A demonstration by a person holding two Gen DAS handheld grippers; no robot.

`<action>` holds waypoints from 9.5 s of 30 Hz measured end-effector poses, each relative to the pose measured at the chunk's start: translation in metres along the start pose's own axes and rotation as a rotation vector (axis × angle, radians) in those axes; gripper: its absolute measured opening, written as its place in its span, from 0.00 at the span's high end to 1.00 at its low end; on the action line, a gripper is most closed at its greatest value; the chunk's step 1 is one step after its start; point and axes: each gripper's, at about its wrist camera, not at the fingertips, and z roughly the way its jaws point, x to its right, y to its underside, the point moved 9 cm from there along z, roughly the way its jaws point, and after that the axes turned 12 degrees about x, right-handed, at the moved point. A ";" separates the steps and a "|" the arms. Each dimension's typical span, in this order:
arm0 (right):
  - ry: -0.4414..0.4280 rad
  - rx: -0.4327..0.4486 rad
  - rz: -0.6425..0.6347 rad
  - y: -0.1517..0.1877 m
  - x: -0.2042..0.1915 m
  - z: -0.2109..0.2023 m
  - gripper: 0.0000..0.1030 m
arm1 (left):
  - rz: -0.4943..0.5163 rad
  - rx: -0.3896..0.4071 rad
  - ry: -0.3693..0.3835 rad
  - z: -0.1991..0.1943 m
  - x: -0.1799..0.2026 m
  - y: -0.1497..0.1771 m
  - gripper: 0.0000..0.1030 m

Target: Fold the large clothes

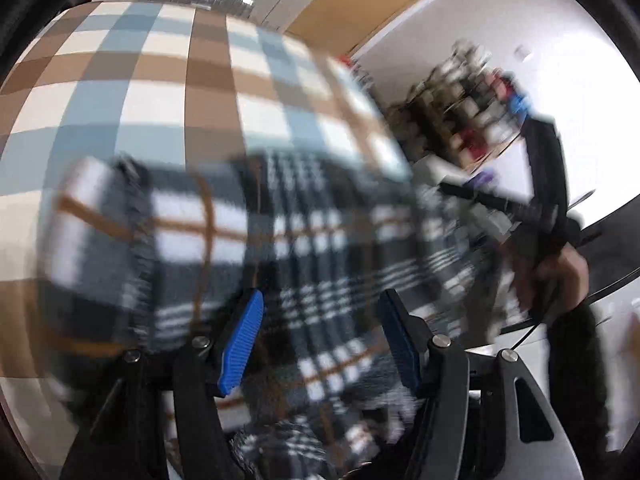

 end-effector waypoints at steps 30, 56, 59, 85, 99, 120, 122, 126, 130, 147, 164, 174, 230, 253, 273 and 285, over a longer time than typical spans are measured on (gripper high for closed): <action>-0.077 -0.060 -0.345 0.090 -0.092 0.038 0.00 | -0.311 0.071 0.125 -0.047 -0.029 -0.033 0.35; -0.093 -0.053 -0.307 0.086 -0.091 0.032 0.00 | -0.292 0.224 -0.037 -0.004 -0.070 -0.045 0.35; -0.136 -0.110 -0.261 0.069 -0.094 0.022 0.00 | -0.250 0.218 -0.174 -0.008 -0.080 -0.039 0.35; -0.206 -0.015 0.001 0.006 -0.075 0.000 0.00 | 0.108 0.413 -0.115 -0.088 -0.006 -0.047 0.33; 0.053 -0.147 0.052 0.065 0.049 0.052 0.00 | 0.210 0.010 -0.275 0.046 -0.011 0.022 0.33; 0.042 -0.125 -0.037 0.010 0.027 0.094 0.00 | 0.310 0.026 -0.522 0.078 -0.035 -0.020 0.33; 0.040 -0.113 -0.033 0.000 0.026 0.099 0.00 | 0.312 0.030 -0.526 0.081 -0.041 -0.031 0.33; 0.046 -0.082 -0.022 -0.017 0.023 0.110 0.00 | 0.309 0.016 -0.527 0.089 -0.051 -0.051 0.32; 0.044 -0.044 -0.009 -0.038 0.024 0.120 0.00 | 0.314 -0.027 -0.555 0.098 -0.057 -0.068 0.32; -0.361 0.561 0.151 0.016 -0.041 -0.109 0.00 | 0.396 0.384 -0.740 -0.054 0.044 0.024 0.32; -0.333 0.698 0.200 0.092 -0.053 -0.143 0.00 | 0.260 0.389 -0.719 -0.087 0.038 0.123 0.10; -0.350 0.660 0.267 0.099 -0.041 -0.138 0.00 | 0.152 0.281 -0.639 -0.063 0.012 0.183 0.10; -0.427 0.575 0.223 0.101 -0.061 -0.125 0.00 | -0.193 0.116 -0.087 -0.036 0.030 0.201 0.97; -0.462 0.570 0.230 0.102 -0.064 -0.130 0.00 | -0.256 0.122 -0.034 -0.034 0.037 0.190 0.98; -0.940 0.157 0.682 0.250 -0.200 -0.121 0.00 | -0.293 0.139 0.167 -0.059 0.078 0.153 0.99; -1.111 0.024 1.039 0.226 -0.232 -0.062 0.00 | -0.301 0.179 0.237 -0.078 0.084 0.143 0.99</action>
